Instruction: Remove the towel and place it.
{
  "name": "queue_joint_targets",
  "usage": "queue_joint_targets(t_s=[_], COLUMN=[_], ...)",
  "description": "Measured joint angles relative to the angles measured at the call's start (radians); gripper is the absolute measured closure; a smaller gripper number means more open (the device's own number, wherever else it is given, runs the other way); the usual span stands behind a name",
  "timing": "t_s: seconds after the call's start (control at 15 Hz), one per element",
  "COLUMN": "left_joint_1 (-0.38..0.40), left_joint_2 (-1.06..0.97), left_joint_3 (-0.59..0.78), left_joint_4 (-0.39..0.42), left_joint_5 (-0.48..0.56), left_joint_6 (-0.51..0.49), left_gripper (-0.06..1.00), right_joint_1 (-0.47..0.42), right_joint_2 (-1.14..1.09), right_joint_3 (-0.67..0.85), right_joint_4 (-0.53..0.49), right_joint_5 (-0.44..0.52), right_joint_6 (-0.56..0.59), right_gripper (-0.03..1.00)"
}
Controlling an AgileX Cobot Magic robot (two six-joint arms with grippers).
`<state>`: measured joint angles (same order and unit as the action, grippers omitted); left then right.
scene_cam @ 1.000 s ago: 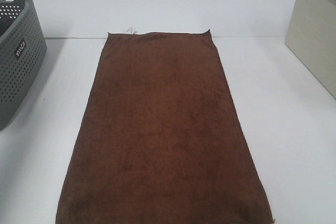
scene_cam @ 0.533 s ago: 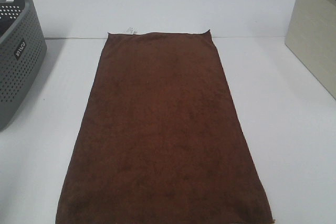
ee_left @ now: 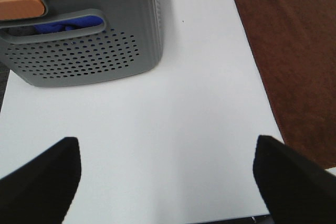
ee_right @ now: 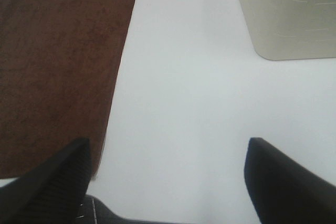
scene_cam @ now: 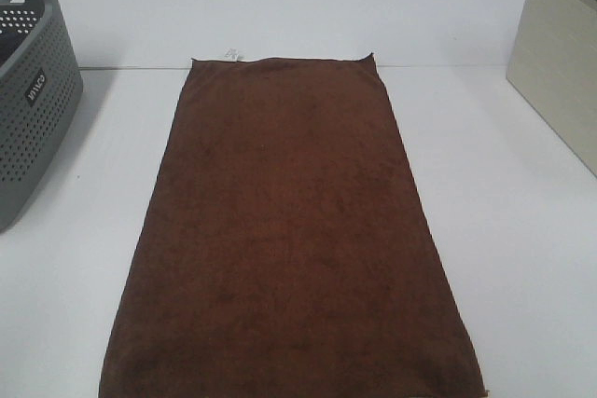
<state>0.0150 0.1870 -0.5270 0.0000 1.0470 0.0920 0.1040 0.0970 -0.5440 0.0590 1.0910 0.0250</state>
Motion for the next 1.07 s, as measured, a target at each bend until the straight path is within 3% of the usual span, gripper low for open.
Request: queue_joint_targets(t_s=[0.2, 1.07], left_joint_1=[0.0, 0.0], left_joint_2=[-0.18, -0.191], left_joint_3=[0.019, 0.029], left_joint_4=[0.0, 0.0], left_joint_5=[0.014, 0.006], left_joint_6=[-0.02, -0.085], left_gripper=[0.13, 0.13], right_joint_1=[0.0, 0.0], right_joint_2=[-0.053, -0.101], right_joint_3=[0.03, 0.042], right_joint_4=[-0.003, -0.019], right_joint_5=[-0.023, -0.025], right_joint_6=[-0.015, -0.065], right_gripper=[0.2, 0.21])
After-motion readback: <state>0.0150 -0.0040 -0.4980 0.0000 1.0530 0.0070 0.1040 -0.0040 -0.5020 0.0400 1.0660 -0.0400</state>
